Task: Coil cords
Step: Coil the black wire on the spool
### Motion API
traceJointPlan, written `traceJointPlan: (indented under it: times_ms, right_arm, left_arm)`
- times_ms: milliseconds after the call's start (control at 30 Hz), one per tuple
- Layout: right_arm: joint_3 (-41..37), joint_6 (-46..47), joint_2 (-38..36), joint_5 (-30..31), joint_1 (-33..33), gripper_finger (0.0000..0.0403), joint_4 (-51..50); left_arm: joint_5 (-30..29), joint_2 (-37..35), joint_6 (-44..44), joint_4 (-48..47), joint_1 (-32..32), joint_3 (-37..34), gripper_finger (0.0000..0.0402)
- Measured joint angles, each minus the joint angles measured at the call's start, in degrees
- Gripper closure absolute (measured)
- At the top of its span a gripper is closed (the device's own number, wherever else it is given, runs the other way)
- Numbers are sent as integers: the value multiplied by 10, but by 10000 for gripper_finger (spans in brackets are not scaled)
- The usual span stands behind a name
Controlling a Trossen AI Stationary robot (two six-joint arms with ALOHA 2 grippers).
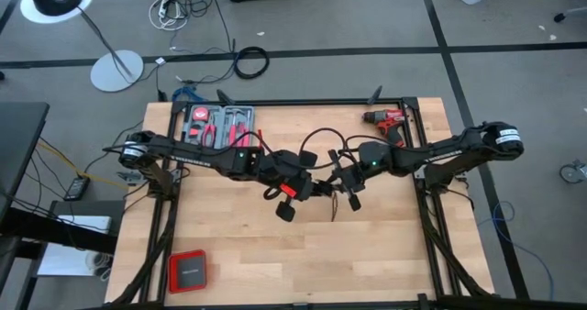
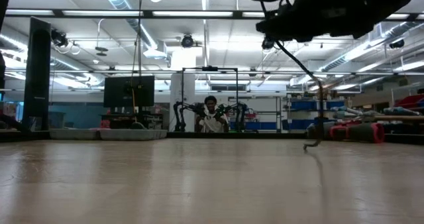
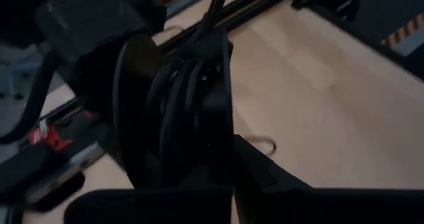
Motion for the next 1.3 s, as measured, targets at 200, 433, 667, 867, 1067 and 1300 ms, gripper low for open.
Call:
traceJointPlan:
  times_ms: [200, 433, 667, 867, 1067, 1300]
  right_arm:
    - [-35, 54, -29, 2, -1, 393, -13]
    - [-60, 130, -30, 0, -4, 356, -35]
    - [-92, 183, -31, 7, -4, 347, 13]
    - [-110, 210, -31, 35, -4, 351, 24]
    - [-117, 240, -31, 61, 1, 351, 34]
    - [-117, 257, -31, 104, 5, 351, 24]
  left_arm:
    - [-22, 0, -4, -26, 0, 0, 401]
    - [-27, -2, -4, -7, 0, 2, 401]
    - [-29, -2, -1, 5, 0, 2, 401]
    - [-29, -2, -2, 4, 0, 2, 401]
    - [-29, -2, -2, 14, 0, 2, 401]
    - [-29, -1, -2, 19, 0, 2, 401]
